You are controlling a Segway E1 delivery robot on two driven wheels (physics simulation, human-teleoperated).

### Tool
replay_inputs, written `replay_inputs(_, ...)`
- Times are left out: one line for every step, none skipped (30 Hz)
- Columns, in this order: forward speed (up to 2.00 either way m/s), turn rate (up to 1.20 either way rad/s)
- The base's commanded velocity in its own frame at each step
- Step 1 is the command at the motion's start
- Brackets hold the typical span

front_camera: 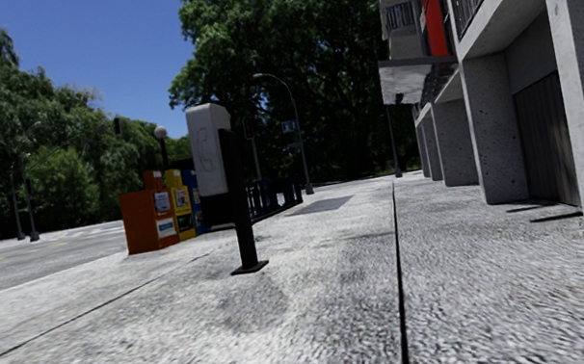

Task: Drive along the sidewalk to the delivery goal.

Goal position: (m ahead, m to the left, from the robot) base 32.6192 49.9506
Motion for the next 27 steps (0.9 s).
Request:
replay_inputs(2.0,-0.72)
replay_inputs(2.0,-0.72)
replay_inputs(2.0,-0.72)
replay_inputs(2.0,-0.72)
replay_inputs(2.0,-0.71)
replay_inputs(2.0,-0.71)
replay_inputs(2.0,-0.68)
replay_inputs(2.0,-0.65)
replay_inputs(2.0,-0.64)
replay_inputs(2.0,-0.54)
replay_inputs(2.0,-0.54)
replay_inputs(2.0,0.0)
replay_inputs(2.0,0.0)
replay_inputs(2.0,0.0)
replay_inputs(2.0,0.0)
replay_inputs(2.0,0.0)
replay_inputs(2.0,0.0)
replay_inputs(2.0,0.0)
replay_inputs(2.0,0.0)
replay_inputs(2.0,0.0)
replay_inputs(2.0,0.0)
replay_inputs(2.0,0.0)
replay_inputs(2.0,0.0)
replay_inputs(2.0,0.0)
replay_inputs(2.0,0.0)
replay_inputs(2.0,0.0)
replay_inputs(2.0,0.0)
